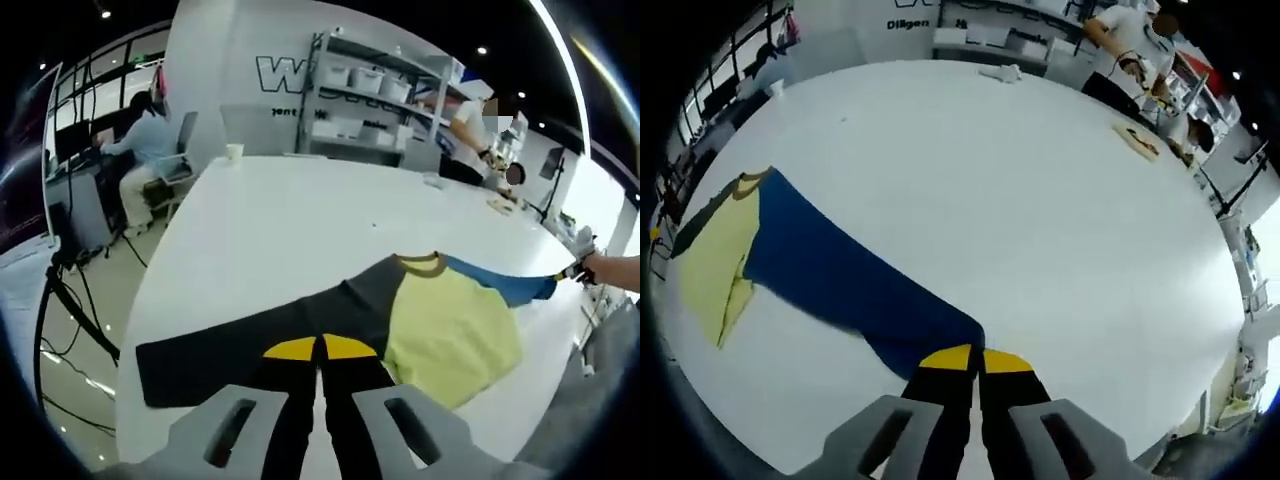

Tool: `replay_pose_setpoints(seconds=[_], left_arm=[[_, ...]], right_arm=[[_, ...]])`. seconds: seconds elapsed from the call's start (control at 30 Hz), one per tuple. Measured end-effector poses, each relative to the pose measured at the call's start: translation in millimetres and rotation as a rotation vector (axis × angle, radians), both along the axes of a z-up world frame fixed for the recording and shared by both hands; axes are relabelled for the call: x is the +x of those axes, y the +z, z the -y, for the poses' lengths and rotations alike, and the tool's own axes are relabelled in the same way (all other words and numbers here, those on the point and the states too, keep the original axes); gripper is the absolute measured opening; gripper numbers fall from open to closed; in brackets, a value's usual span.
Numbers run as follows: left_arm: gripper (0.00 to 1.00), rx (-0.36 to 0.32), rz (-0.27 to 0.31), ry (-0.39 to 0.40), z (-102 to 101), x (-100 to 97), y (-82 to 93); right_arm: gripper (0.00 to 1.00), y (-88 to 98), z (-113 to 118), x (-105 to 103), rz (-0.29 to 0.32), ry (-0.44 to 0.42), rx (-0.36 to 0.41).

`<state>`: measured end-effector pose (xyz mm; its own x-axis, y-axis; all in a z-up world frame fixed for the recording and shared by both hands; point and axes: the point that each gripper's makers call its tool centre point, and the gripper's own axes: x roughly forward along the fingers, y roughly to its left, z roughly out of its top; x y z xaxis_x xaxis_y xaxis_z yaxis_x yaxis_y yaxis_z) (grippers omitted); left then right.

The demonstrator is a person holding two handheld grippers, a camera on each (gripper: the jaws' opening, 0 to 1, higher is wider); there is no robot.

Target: Fold the garment on the visible template until the final outline fits inside the template.

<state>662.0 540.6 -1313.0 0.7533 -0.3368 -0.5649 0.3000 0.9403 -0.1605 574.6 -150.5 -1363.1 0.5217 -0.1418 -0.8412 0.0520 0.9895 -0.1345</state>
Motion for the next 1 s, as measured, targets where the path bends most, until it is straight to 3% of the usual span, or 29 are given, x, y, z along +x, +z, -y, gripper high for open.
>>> replay_pose_setpoints(seconds=[0.07, 0.13, 0.27, 0.37, 0.4, 0.47, 0.57, 0.7, 0.73, 0.77, 0.83, 0.87, 0.9, 1.0], left_arm=[[0.00, 0.000, -0.002, -0.001, 1.0, -1.0, -0.9], [0.00, 0.002, -0.003, -0.009, 5.3, -2.1, -2.3], [0.00, 0.017, -0.011, -0.047, 17.7, -5.2, -6.9], [0.00, 0.025, -0.037, -0.083, 27.9, -11.1, -15.7], [0.00, 0.027, -0.042, -0.097, 31.2, -13.2, -18.4], [0.00, 0.035, -0.066, -0.132, 39.0, -20.1, -27.4], [0.00, 0.051, -0.105, -0.178, 48.0, -31.2, -43.4], [0.01, 0.055, -0.152, -0.235, 60.8, -46.5, -61.4], [0.02, 0.057, -0.172, -0.256, 59.0, -47.2, -73.7], [0.03, 0.060, -0.180, -0.270, 61.8, -50.5, -77.1], [0.04, 0.068, -0.191, -0.304, 67.8, -57.6, -83.5], [0.04, 0.070, -0.192, -0.327, 68.9, -58.7, -89.4], [0.04, 0.073, -0.197, -0.341, 71.4, -61.7, -91.1], [0.07, 0.077, -0.205, -0.376, 80.2, -69.9, -95.6]], right_arm=[[0.00, 1.3, 2.2, 2.6, -0.030, 0.022, -0.031], [0.00, 5.0, 14.1, 16.3, -0.003, 0.128, -0.178], [0.00, -11.5, 35.1, 3.0, -0.103, 0.015, -0.218], [0.14, -21.0, 35.8, -7.5, -0.134, -0.037, -0.200], [0.12, -21.6, 31.5, -7.5, -0.125, -0.023, -0.190], [0.05, -22.2, 18.7, -8.2, -0.106, 0.002, -0.165], [0.05, -18.0, -9.9, -4.0, -0.031, 0.035, -0.125], [0.03, -17.8, -68.7, 5.8, 0.066, 0.191, -0.038], [0.04, -20.5, -87.1, 5.1, 0.073, 0.233, -0.012], [0.04, -21.9, -95.9, 3.3, 0.079, 0.236, -0.008], [0.06, -26.4, -131.5, 3.0, 0.112, 0.346, 0.033], [0.06, -30.3, -131.7, 3.5, 0.112, 0.362, 0.019], [0.06, -41.1, -146.5, 2.2, 0.124, 0.416, 0.036], [0.08, -45.5, -183.2, -3.3, 0.151, 0.472, 0.108]])
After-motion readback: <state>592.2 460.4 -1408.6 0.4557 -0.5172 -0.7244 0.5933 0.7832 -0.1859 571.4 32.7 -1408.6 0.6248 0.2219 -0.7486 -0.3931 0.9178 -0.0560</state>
